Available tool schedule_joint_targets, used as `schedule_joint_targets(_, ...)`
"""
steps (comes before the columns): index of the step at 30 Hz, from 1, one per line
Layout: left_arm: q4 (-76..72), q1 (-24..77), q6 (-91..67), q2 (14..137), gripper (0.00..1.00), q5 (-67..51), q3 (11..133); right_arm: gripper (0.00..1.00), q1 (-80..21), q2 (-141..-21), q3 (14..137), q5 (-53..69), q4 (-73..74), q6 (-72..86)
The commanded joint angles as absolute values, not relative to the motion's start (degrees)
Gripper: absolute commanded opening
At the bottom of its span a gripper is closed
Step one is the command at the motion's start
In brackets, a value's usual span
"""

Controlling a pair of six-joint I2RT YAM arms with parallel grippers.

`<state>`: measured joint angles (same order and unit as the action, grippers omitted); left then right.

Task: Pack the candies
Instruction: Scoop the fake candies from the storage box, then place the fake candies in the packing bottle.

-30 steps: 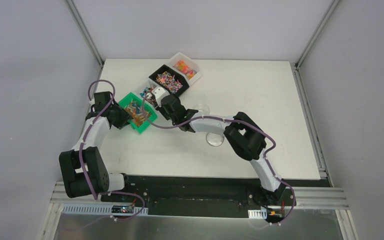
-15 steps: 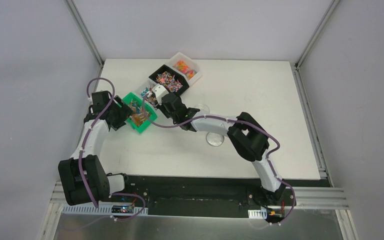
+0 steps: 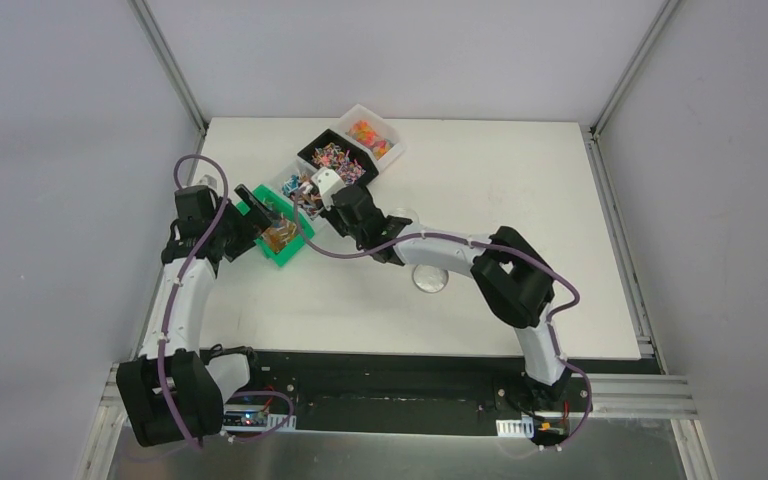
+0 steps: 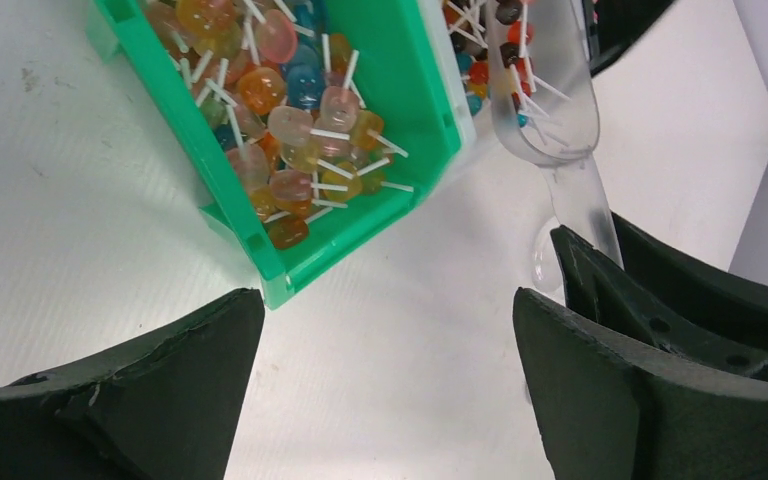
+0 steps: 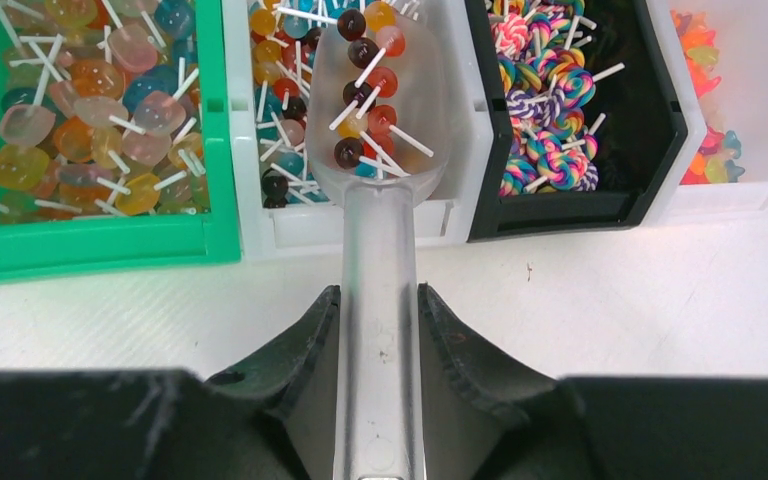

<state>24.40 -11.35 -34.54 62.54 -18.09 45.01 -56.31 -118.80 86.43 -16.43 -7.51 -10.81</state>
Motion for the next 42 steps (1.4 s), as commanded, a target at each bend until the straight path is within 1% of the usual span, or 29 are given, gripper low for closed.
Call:
schedule_joint_targets(1, 23.2, -11.5, -30.7, 58.3, 0.99, -24.4, 44.0, 0.00, -56.1, -111.7, 84.5, -15.1, -13.6, -11.2)
schedule_joint_targets(13, 22.7, -8.7, -26.1, 51.7, 0.97, -24.1, 42.1, 0.00, -55.3, -103.8, 76.3, -13.1, -18.7, -11.6)
schedule_joint_targets(18, 22.8, -7.9, -25.8, 50.2, 0.96, -25.5, 41.5, 0.00, -54.7, -97.8, 70.6, -12.0, -22.4, -12.5)
schedule_joint_targets(24, 22.8, -6.4, -25.8, 48.1, 0.95, -24.5, 40.7, 0.00, -53.2, -89.9, 65.3, -12.3, -22.4, -13.7)
schedule_joint_targets(28, 23.8, -6.0, -25.5, 48.1, 0.95, -26.1, 41.4, 0.00, -51.8, -84.0, 61.3, -12.8, -22.2, -14.6)
schedule_joint_targets(33, 25.1, -5.4, -24.4, 47.8, 0.95, -25.1, 41.8, 0.00, -50.4, -76.5, 57.2, -13.7, -17.9, -16.9)
schedule_joint_targets(42, 23.3, -5.4, -24.9, 48.5, 0.95, -26.6, 40.6, 0.00, -48.9, -66.5, 53.8, -15.8, -1.7, -20.0)
